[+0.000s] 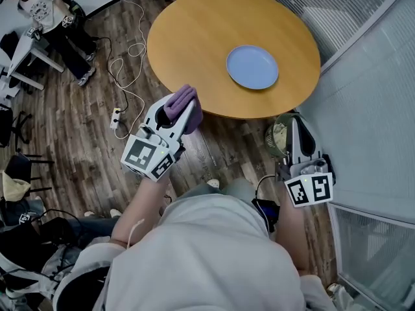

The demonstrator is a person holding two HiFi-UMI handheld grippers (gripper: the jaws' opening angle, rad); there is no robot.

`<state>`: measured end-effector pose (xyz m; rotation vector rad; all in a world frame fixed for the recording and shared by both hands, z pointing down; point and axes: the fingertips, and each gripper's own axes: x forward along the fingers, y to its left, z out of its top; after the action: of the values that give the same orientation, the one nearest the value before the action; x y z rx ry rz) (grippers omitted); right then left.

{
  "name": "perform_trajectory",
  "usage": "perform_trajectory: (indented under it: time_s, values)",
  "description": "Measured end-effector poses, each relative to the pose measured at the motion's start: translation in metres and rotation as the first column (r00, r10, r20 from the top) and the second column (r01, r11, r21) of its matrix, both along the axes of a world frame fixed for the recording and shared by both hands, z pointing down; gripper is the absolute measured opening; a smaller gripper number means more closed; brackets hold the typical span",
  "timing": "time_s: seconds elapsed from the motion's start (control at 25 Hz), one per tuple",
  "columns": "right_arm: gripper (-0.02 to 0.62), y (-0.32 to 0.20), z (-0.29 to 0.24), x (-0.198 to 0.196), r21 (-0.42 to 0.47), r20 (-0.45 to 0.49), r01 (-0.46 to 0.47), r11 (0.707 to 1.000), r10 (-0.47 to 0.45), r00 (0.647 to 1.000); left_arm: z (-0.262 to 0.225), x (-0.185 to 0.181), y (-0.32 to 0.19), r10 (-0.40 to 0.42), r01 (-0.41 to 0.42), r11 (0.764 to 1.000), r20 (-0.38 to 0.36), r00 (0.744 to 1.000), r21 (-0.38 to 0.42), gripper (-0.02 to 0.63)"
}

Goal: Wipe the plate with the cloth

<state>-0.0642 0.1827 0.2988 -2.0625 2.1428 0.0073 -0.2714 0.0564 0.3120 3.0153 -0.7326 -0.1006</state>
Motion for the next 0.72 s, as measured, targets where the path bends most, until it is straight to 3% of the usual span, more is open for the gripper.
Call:
perform_trajectory:
  time_s: [0.4,0.72]
  values:
    - [0.021,-0.007,0.011,0.002,-0.003,-0.007,0.017,1.000,-0.017,1.000,0.010,0.000,-0.003,-0.013,0.013,1.000,0.000,1.000,0.003,0.084]
    - [0.021,-0.050,0.009,0.016,0.005,-0.007,0.059,0.998,-0.059,0.998,0.014,0.009,-0.036,-0.054,0.054,0.999,0.002,0.999,-0.008,0.083]
